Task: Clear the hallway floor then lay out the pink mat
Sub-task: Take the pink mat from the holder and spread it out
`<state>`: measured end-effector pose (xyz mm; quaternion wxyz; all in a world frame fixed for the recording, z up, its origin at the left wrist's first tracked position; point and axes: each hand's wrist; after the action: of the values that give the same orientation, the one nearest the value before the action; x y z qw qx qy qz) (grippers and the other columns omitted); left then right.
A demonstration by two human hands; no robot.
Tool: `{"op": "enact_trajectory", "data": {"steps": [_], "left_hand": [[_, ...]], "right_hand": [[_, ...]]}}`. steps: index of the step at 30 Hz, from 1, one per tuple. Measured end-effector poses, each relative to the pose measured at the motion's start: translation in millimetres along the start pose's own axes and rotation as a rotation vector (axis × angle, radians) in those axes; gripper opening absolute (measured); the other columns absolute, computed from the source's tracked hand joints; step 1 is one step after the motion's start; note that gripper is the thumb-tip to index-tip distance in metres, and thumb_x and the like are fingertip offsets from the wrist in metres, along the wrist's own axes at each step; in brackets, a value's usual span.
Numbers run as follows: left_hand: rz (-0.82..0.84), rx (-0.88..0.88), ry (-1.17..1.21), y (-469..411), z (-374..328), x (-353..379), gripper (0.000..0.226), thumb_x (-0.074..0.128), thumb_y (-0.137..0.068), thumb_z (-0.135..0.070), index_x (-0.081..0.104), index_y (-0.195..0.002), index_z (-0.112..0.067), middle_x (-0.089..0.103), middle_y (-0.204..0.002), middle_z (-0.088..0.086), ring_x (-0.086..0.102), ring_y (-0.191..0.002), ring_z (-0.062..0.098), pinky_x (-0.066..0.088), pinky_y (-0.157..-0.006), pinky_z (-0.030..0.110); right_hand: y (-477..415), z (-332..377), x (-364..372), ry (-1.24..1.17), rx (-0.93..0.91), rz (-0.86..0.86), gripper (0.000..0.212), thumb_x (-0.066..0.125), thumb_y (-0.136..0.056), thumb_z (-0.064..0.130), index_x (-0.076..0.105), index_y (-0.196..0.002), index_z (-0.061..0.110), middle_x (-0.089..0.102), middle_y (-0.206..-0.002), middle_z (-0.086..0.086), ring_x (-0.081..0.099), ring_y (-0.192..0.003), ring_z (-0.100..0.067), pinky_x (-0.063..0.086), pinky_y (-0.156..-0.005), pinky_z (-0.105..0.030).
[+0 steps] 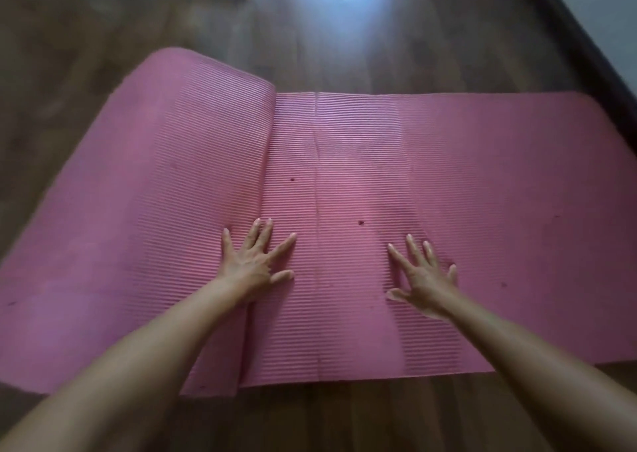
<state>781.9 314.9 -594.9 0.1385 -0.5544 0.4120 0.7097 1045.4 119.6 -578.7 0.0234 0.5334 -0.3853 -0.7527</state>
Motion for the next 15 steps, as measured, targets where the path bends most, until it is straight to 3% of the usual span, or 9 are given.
{"op": "enact_trajectory", "data": {"steps": [4, 9, 13, 15], "left_hand": [[0.025, 0.024, 0.002, 7, 25, 4, 0.074, 0.017, -0.078, -0.079, -0.022, -0.136, -0.053, -0.019, -0.157, 0.000, -0.021, -0.143, 0.026, -0.007, -0.100, 0.073], [0.079, 0.065, 0.042, 6, 26, 0, 0.075, 0.024, -0.081, -0.076, -0.018, -0.138, -0.052, -0.023, -0.156, 0.001, -0.026, -0.141, 0.028, -0.010, -0.098, 0.074], [0.156, 0.106, 0.043, 4, 29, -7, 0.079, 0.032, -0.083, -0.072, -0.018, -0.140, -0.049, -0.027, -0.154, 0.002, -0.027, -0.141, 0.029, -0.007, -0.098, 0.075], [0.187, 0.131, 0.036, 3, 33, -11, 0.083, 0.042, -0.085, -0.064, -0.011, -0.145, -0.042, -0.028, -0.154, 0.003, -0.027, -0.141, 0.028, -0.004, -0.100, 0.075]], "right_hand": [[3, 13, -9, 0.054, 0.056, 0.042, 0.093, 0.058, -0.082, 0.058, -0.009, -0.145, 0.046, -0.027, -0.155, 0.005, -0.019, -0.144, -0.026, 0.008, -0.106, -0.069], [-2, 76, -25, 0.232, 0.062, 0.051, 0.077, 0.044, -0.093, 0.049, 0.005, -0.150, 0.016, -0.012, -0.159, -0.010, -0.009, -0.146, -0.029, 0.002, -0.110, -0.067], [-8, 172, -14, 0.001, -0.106, 0.039, 0.083, 0.055, -0.088, 0.047, 0.002, -0.150, 0.030, -0.013, -0.159, 0.000, -0.010, -0.146, -0.027, 0.003, -0.110, -0.065], [-10, 211, 3, -0.168, -0.107, 0.055, 0.091, 0.062, -0.084, 0.047, -0.002, -0.148, 0.040, -0.018, -0.158, 0.004, -0.015, -0.145, -0.027, 0.004, -0.107, -0.068]]}}
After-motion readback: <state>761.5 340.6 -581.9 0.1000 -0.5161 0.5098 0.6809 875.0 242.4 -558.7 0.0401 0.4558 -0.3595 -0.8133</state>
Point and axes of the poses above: each hand's wrist, its own y-axis away from the middle knuckle, its own x-axis out of the palm, z = x × y
